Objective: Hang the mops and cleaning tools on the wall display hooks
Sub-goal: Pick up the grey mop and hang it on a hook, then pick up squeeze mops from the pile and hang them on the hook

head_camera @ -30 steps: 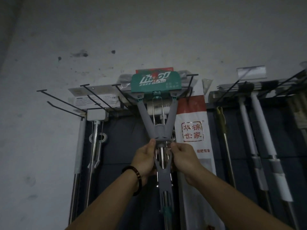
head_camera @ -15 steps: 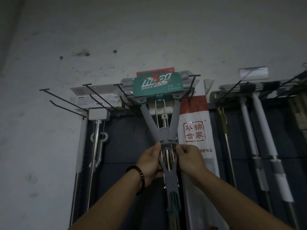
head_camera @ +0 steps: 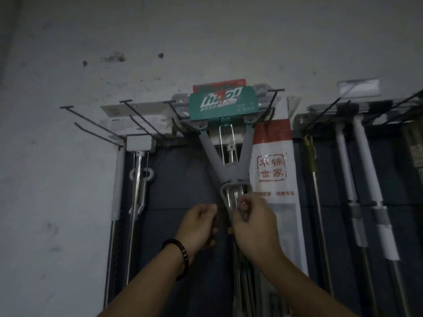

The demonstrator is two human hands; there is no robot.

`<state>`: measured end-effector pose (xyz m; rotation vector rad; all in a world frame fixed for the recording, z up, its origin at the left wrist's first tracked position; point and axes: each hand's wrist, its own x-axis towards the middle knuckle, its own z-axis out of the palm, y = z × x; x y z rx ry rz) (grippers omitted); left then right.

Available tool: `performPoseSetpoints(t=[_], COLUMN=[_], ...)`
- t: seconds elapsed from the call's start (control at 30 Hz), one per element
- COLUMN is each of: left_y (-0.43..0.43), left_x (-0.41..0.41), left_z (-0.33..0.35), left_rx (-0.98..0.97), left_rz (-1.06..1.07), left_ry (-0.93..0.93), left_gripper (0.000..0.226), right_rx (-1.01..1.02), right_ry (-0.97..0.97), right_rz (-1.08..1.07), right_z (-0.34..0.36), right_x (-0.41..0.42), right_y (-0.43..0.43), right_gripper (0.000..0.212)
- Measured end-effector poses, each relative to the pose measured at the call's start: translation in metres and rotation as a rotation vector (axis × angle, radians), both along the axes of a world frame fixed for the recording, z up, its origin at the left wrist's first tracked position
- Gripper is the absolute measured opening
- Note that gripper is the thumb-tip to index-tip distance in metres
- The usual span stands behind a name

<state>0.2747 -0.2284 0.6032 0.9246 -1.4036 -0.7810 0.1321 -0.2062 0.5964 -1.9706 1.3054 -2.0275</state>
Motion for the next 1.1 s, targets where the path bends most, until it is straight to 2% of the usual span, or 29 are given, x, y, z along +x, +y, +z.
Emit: performPoseSetpoints(t=[0.07,0.17,0.3,0.4,0.57,0.77,0.83,0.97,1.03,1.1], left_y=[0.007,0.021,0.071,0.108,0.164,0.218,0.236,0.271,0.280,0.285], left_x=[0.018,0.053,0.100,0.131,0.175,0.203,0.205,0.210,0.209,0.209], left_z=[-0.028,-0.090,-0.183,-0.256,-0.375,-0.496,-0.531,-0.585,-0.603,-0.620], left_rx=[-0.026,-0.020,0.165,0.311,0.615,0.903,1.001,1.183,1.268,1.302], left_rz=[0.026,0.063,0.078,0.111,0.161,0.194,0.173,0.150,0.171,0.221], left_ry=[-0.027,-0.120,-0.040,-0.025,0.087,0.140,0.206,0.241,0.303,0.234], left_gripper=[0.013,0.023,0.018,0.014,0.013,0.014,0.016,0.010,0.012,0.013], right_rx=[0.075,0.227,0.443,0.672,1.019,1.459,1.588,1.755,1.781,1.813], right_ry=[-0.006,0.032,0.032,0.061,-0.025,-0.142,-0.131,0.004,0.035,0.077], right_rz=[0.156,0.311,0.425,0.455,0.429,0.350,0.295,0.222,0.184,0.197], right_z=[-0.024,-0.075,-0.160,-0.232,-0.361,-0.499,-0.532,-0.594,-0.611,-0.609], right_x=[0.020,0.058,0.102,0.133,0.164,0.178,0.173,0.157,0.155,0.159], right_y=[0.008,0.016,0.031,0.042,0.077,0.127,0.140,0.147,0.142,0.138], right_gripper=[0.018,0.013,0.002,0.003,0.006,0.004,0.003,0.026,0.018,0.014])
